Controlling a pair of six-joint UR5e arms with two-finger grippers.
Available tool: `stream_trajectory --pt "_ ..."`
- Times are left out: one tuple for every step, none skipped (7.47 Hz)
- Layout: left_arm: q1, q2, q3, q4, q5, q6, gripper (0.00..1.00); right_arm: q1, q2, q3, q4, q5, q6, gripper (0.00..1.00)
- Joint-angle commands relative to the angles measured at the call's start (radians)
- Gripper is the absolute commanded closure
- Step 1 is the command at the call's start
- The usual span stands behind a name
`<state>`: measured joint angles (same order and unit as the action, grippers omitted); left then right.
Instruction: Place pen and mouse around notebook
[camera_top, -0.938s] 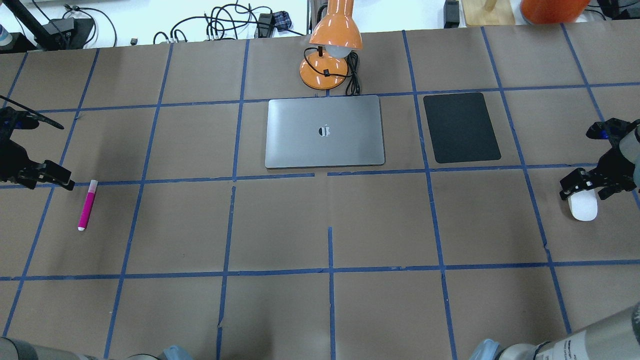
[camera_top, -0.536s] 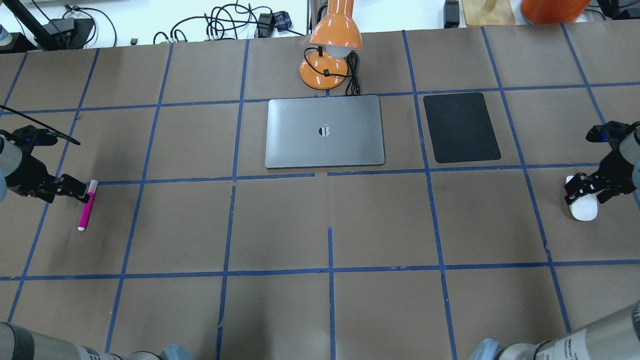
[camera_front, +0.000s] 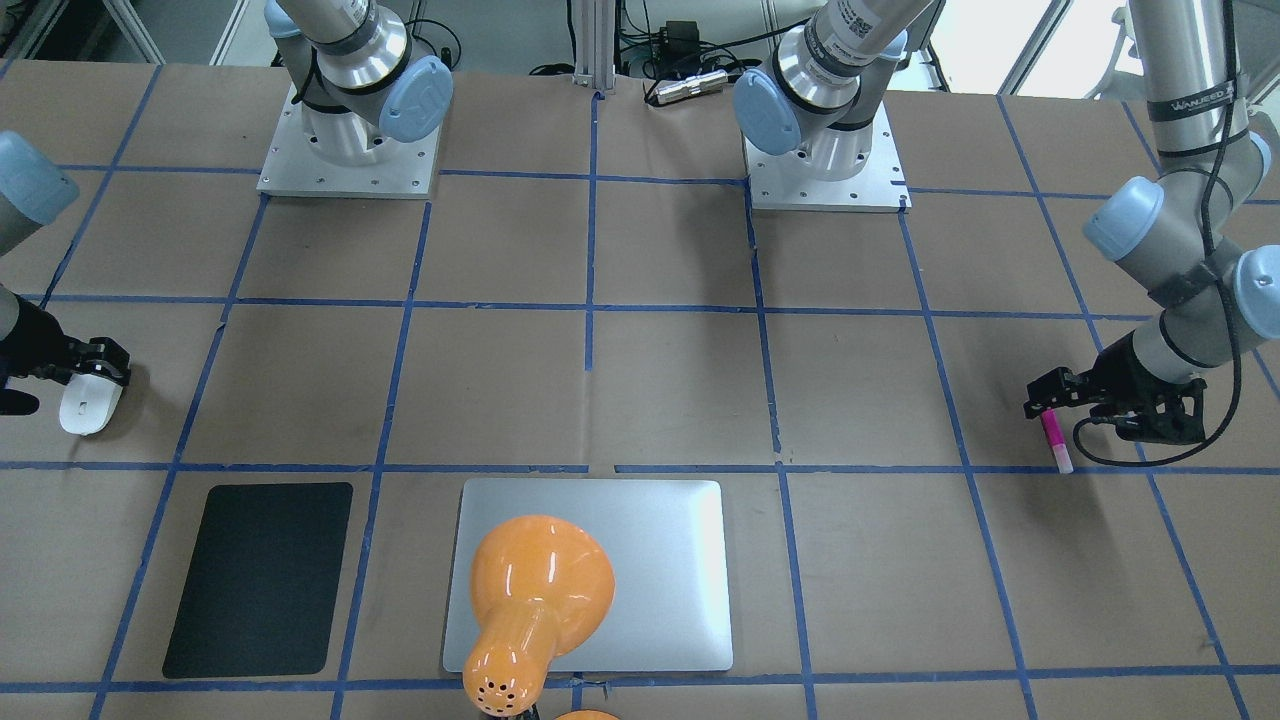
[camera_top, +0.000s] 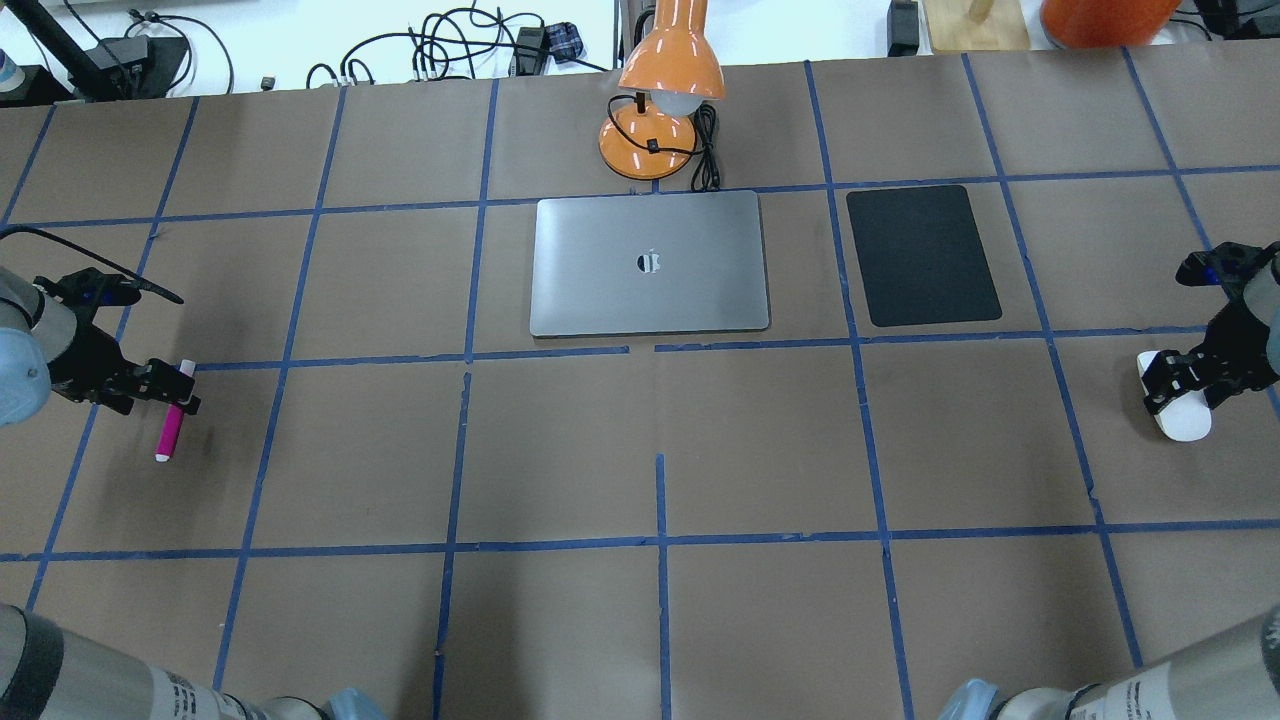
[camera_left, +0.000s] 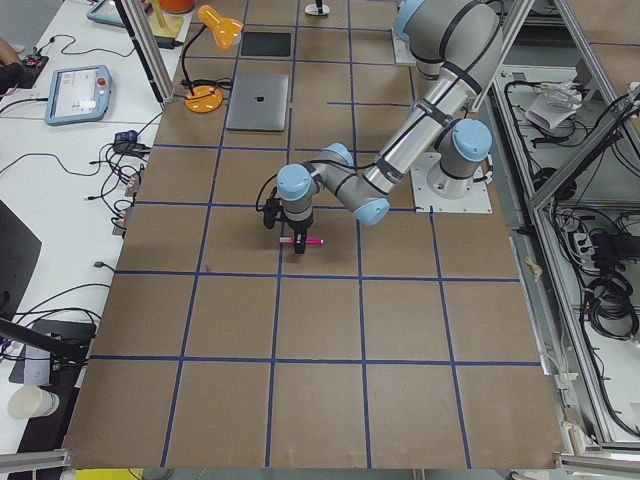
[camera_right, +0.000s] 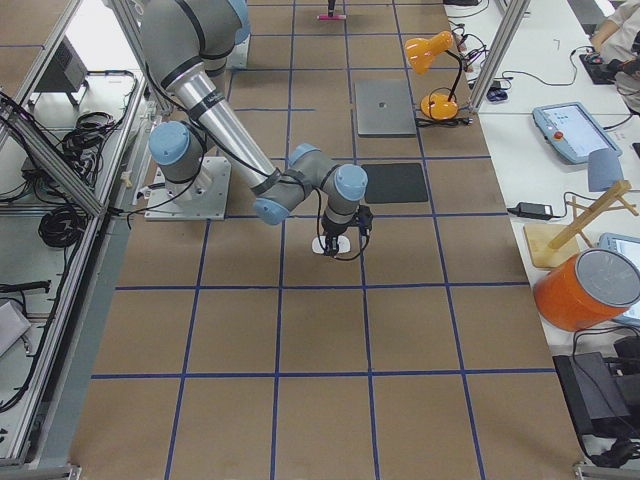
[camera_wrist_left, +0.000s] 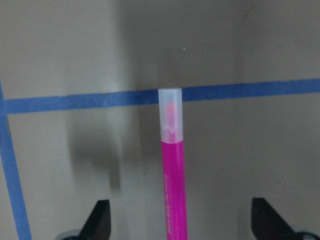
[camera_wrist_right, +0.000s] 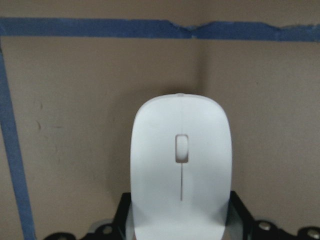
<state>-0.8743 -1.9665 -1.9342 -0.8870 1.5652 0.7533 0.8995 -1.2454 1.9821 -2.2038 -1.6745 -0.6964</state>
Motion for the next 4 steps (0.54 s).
stream_trajectory --pt "-0.002 -0.026 0.001 0.026 -0.004 -0.002 0.07 0.041 -0.069 -0.047 0.1 0.01 0.014 0.92" --pt "-0.003 -0.026 0.001 0.028 -0.004 -0.002 0.17 0.112 -0.092 -0.078 0.116 0.012 0.053 0.92" --pt "-0.003 -0.026 0.001 0.028 -0.002 0.0 0.22 0.228 -0.089 -0.119 0.11 0.015 0.119 0.94" --pt "-0.003 -0.028 0.001 0.028 -0.004 0.0 0.26 0.321 -0.062 -0.167 0.102 0.028 0.133 1.0"
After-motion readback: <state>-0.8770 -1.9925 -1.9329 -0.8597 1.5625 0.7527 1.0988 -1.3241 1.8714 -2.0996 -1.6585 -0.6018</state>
